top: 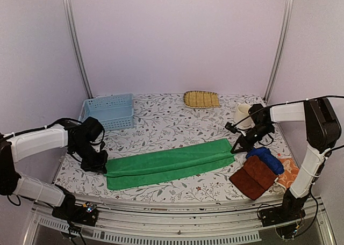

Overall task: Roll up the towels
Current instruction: Fold the towel at the center of the board.

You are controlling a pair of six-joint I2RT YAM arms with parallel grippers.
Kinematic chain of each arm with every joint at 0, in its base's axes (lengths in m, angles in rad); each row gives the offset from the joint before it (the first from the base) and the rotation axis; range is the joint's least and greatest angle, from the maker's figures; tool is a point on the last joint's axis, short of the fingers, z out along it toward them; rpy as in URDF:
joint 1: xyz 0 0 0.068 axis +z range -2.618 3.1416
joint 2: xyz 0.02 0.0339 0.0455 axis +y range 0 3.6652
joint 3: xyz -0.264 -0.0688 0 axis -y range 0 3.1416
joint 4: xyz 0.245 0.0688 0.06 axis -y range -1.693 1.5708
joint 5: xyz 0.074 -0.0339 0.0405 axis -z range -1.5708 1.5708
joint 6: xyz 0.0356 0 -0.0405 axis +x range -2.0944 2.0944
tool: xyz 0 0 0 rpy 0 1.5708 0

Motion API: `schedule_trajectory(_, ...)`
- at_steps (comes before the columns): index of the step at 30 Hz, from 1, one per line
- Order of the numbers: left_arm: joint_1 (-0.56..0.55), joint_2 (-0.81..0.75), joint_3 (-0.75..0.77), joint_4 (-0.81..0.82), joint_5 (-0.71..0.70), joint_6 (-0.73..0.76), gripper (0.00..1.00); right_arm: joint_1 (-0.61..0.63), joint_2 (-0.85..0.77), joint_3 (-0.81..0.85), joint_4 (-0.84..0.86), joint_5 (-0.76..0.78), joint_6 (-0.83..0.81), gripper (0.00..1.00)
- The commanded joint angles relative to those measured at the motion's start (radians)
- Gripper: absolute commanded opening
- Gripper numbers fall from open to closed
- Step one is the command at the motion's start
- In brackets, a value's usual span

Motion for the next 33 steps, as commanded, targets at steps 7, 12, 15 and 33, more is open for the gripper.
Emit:
schedule_trajectory(7,-0.023,-0.045,-0.031,-0.068,0.002,-0.033,0.00,-0.008,-0.016,-0.019,-0.030,0.027,-0.051,0.03)
schedule_trajectory(12,-0.030,-0.032,-0.055,-0.044,0.010,-0.041,0.00,-0.008,-0.010,-0.024,-0.033,0.010,-0.068,0.04)
schedule_trajectory(15,-0.049,-0.007,-0.066,-0.018,0.028,-0.040,0.00,-0.009,-0.017,-0.033,-0.050,-0.015,-0.097,0.08)
schedule_trajectory(33,-0.074,-0.081,0.051,0.004,-0.071,-0.073,0.34,-0.010,-0.131,0.017,-0.111,0.001,-0.223,0.38)
